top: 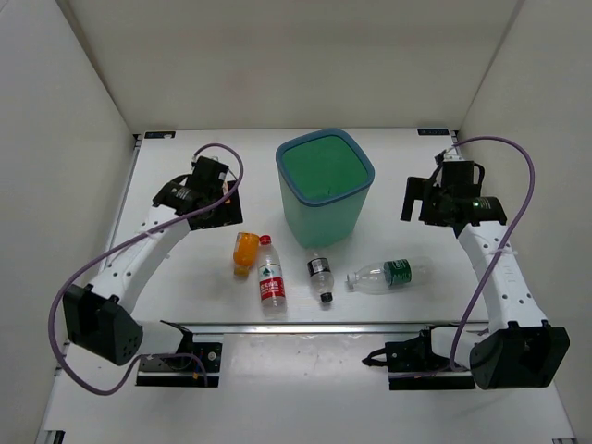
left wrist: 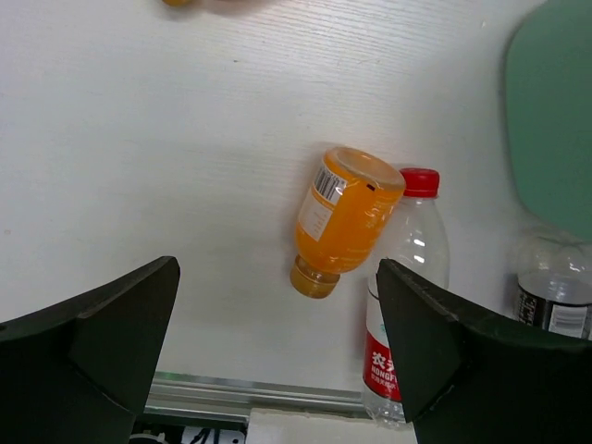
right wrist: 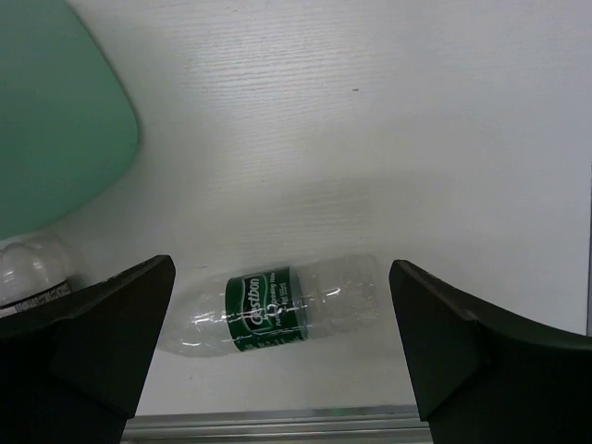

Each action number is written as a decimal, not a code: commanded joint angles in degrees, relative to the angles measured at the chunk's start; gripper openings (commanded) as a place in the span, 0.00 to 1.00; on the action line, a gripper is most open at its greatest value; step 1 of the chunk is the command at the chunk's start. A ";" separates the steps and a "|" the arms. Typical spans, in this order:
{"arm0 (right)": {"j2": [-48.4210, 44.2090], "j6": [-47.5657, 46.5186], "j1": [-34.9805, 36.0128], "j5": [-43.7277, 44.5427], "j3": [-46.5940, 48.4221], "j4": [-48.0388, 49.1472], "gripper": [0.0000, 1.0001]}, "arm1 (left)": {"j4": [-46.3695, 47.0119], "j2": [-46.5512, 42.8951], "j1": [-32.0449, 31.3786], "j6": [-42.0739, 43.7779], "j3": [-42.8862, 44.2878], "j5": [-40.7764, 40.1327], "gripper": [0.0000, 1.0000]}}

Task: Put the plastic bottles in the bin

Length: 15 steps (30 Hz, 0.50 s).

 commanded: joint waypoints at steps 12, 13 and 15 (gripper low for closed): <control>-10.46 -1.55 2.02 -5.69 -7.66 1.27 0.99 | 11.28 0.01 -5.33 2.39 -11.69 9.22 0.99; -9.93 -1.72 2.11 -5.17 -7.75 0.13 0.99 | 11.81 2.03 -5.95 2.83 -11.43 9.92 0.98; -9.30 -1.54 4.03 -3.51 -7.93 -0.76 1.00 | 14.27 5.02 -6.83 2.57 -11.25 10.19 0.99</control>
